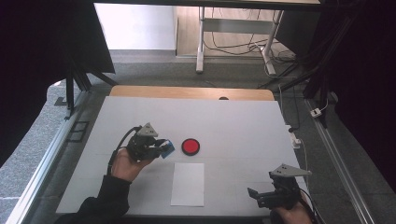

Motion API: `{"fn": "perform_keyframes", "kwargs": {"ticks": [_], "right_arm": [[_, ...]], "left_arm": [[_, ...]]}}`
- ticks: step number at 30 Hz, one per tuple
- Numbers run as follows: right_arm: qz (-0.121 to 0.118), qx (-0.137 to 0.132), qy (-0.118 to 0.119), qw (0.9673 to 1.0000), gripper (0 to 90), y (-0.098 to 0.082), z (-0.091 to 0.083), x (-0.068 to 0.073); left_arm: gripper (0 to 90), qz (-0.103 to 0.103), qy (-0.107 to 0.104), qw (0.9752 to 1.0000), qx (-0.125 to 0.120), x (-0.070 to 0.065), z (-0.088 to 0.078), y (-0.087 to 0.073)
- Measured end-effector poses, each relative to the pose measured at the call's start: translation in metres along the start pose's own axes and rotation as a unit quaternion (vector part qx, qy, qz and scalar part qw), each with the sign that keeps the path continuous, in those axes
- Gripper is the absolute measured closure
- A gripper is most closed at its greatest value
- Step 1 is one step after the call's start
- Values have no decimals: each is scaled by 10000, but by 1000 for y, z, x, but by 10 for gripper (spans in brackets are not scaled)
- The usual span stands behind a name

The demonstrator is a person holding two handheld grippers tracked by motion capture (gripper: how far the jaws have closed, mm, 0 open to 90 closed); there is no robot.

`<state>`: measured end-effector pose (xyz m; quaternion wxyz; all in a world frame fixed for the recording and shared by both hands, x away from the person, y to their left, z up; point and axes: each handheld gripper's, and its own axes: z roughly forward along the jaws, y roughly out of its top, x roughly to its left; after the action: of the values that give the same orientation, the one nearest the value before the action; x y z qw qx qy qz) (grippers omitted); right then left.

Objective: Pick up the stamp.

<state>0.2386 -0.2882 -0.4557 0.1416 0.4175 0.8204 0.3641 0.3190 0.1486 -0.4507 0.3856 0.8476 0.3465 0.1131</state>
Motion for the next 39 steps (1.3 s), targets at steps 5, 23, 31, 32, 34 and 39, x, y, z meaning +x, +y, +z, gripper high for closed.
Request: {"fn": "perform_keyframes", "kwargs": {"ticks": [5,23,31,32,34,39], "right_arm": [[-1,1,-4,10000,0,0,0,0],[10,-7,-2,10000,0,0,0,0],[12,-26,13,10000,0,0,0,0],[9,-25,13,10000,0,0,0,0],[8,-25,15,10000,0,0,0,0],[-3,-22,18,10000,0,0,0,0]], "left_arm": [[700,67,-204,9996,-186,-3,-9,1],[701,47,-1041,9939,-368,-10,-30,8],[700,394,-1313,9885,-633,-19,-37,11],[700,428,-1321,9882,-648,-20,-38,11],[700,447,-1373,9871,-695,-22,-39,12],[700,471,-1546,9836,-800,-25,-43,14]]}}
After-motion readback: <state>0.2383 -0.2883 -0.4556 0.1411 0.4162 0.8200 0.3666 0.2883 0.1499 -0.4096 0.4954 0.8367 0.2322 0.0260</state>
